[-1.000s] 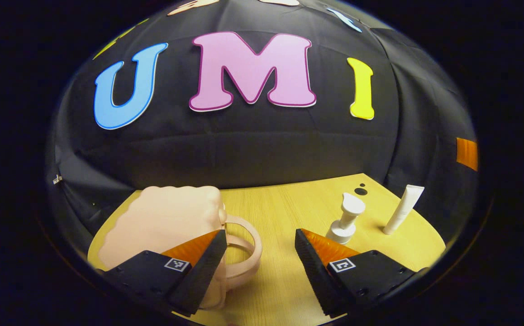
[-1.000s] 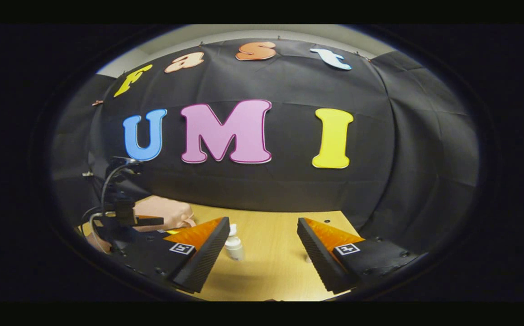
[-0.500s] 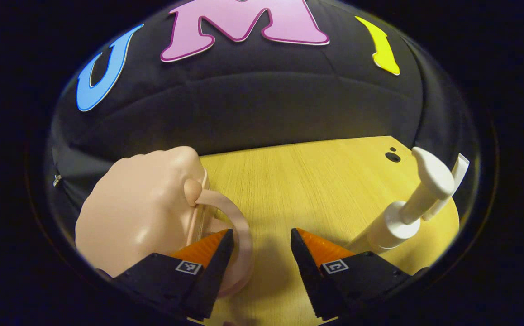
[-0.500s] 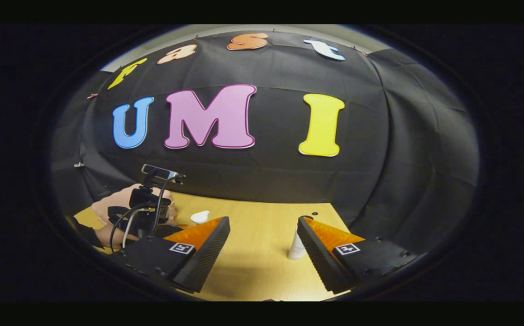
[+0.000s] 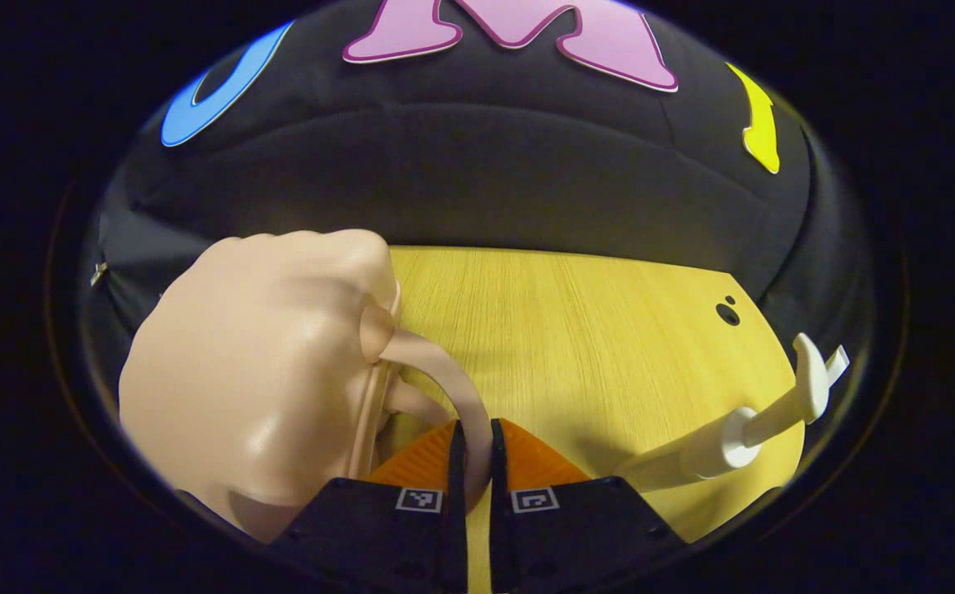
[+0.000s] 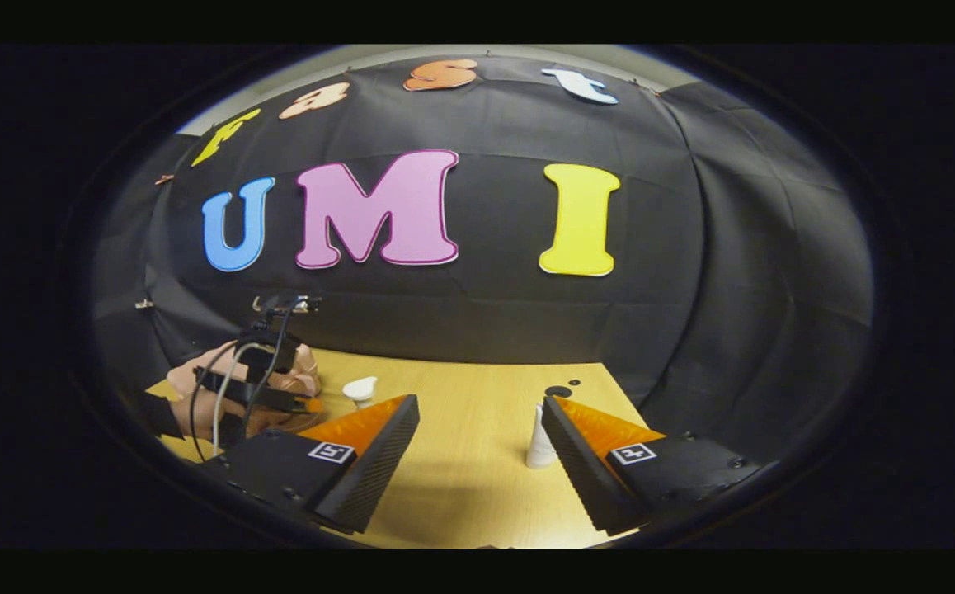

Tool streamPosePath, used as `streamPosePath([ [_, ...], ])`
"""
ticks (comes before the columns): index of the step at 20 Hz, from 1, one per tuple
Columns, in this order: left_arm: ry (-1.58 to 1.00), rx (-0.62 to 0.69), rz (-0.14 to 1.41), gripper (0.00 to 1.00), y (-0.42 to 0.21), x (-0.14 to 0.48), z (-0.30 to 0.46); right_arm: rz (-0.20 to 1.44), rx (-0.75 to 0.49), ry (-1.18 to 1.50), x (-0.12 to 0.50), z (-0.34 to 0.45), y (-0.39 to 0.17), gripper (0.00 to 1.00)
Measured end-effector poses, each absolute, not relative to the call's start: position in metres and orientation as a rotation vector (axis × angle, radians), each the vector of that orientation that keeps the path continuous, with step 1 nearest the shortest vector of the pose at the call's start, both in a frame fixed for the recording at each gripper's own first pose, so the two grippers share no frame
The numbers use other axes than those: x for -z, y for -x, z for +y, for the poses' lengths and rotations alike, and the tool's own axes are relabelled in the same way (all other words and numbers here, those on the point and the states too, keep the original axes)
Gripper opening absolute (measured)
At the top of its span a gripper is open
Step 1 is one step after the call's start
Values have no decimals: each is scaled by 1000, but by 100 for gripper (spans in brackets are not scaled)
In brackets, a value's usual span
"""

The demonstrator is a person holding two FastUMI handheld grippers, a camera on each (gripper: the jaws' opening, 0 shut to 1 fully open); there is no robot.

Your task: First open the suitcase, pack the skin care products into it, and then close the suitcase.

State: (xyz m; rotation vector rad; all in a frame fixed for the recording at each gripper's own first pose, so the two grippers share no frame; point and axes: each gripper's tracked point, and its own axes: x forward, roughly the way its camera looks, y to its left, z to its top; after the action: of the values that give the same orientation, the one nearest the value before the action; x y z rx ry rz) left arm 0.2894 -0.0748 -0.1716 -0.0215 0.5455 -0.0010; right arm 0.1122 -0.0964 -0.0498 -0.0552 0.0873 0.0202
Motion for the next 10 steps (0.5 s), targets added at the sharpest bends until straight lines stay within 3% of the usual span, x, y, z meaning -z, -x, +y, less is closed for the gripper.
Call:
streamPosePath([
  [5,120,50,458,9,-267,82,-56,53,10,58,34,-89,-105,96],
  [10,91,3,405,8,-242,-20,21,8,27,79,17,-75,-92,96],
])
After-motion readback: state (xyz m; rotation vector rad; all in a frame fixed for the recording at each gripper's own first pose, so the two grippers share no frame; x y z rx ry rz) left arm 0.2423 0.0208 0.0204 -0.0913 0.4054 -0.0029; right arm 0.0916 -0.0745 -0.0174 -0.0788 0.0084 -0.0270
